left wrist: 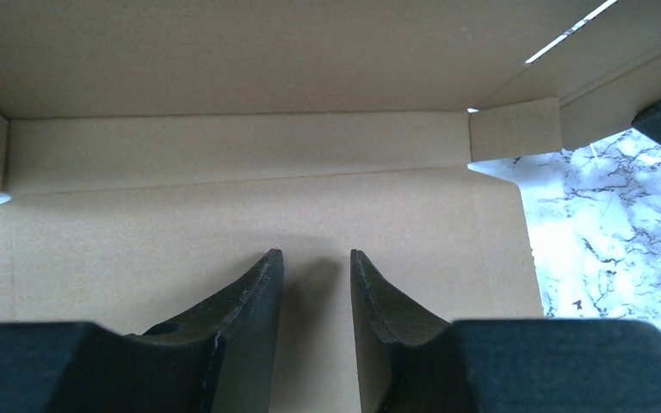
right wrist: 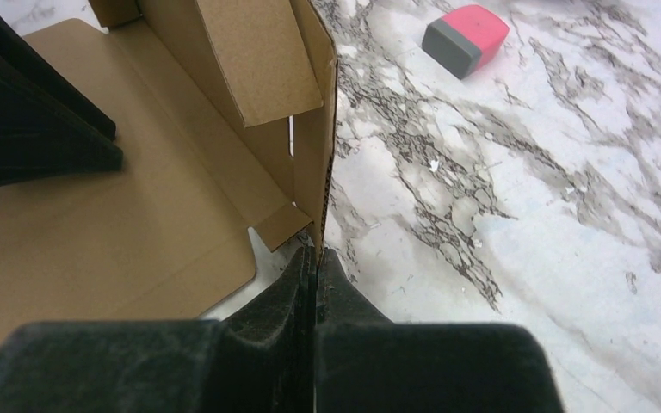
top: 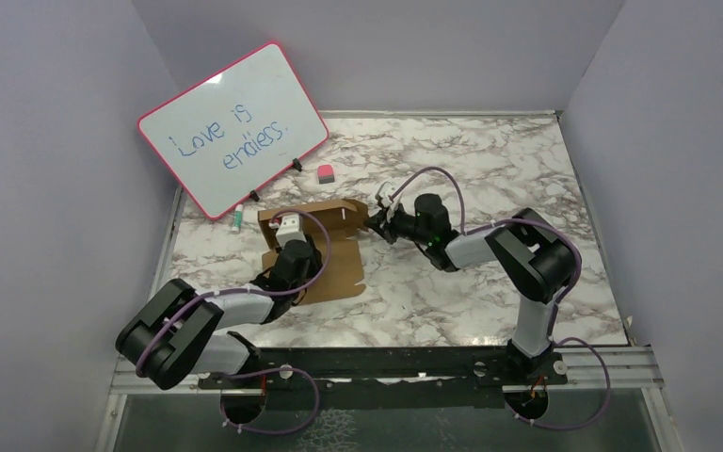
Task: Fold the paper box
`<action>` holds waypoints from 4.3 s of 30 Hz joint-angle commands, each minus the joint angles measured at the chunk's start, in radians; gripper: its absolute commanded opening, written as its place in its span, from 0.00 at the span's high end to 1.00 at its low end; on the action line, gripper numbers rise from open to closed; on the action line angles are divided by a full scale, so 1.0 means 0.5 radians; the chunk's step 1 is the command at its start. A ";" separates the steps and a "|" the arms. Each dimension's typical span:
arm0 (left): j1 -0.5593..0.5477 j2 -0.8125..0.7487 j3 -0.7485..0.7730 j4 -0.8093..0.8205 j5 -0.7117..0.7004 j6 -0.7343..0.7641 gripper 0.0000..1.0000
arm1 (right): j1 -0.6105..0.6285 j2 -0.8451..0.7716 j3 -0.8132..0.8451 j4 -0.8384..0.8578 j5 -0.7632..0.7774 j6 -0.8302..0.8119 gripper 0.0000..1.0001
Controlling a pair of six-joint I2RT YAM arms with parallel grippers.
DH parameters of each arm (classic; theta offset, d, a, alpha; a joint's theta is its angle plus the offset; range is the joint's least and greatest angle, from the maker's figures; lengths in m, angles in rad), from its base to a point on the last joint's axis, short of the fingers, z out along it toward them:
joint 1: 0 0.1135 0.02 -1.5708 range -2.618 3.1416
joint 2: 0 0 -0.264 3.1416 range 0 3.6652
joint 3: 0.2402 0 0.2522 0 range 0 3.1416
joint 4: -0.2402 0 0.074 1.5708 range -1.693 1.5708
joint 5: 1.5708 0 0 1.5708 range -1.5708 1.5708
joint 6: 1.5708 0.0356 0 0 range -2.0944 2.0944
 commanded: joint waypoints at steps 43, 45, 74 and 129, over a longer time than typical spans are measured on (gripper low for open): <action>-0.037 0.639 0.005 0.721 0.661 -0.264 0.69 | 0.372 0.191 -0.219 0.559 0.846 0.621 0.84; -0.039 0.604 0.007 0.721 0.667 -0.252 0.69 | 0.370 0.213 -0.185 0.556 0.850 0.633 0.84; -0.027 -0.532 0.903 -0.927 0.591 0.331 0.46 | 0.369 0.269 -0.207 0.666 0.820 0.545 0.77; 0.480 0.234 1.532 -1.636 1.312 0.554 0.53 | -0.045 0.057 0.314 -0.124 0.265 0.407 0.99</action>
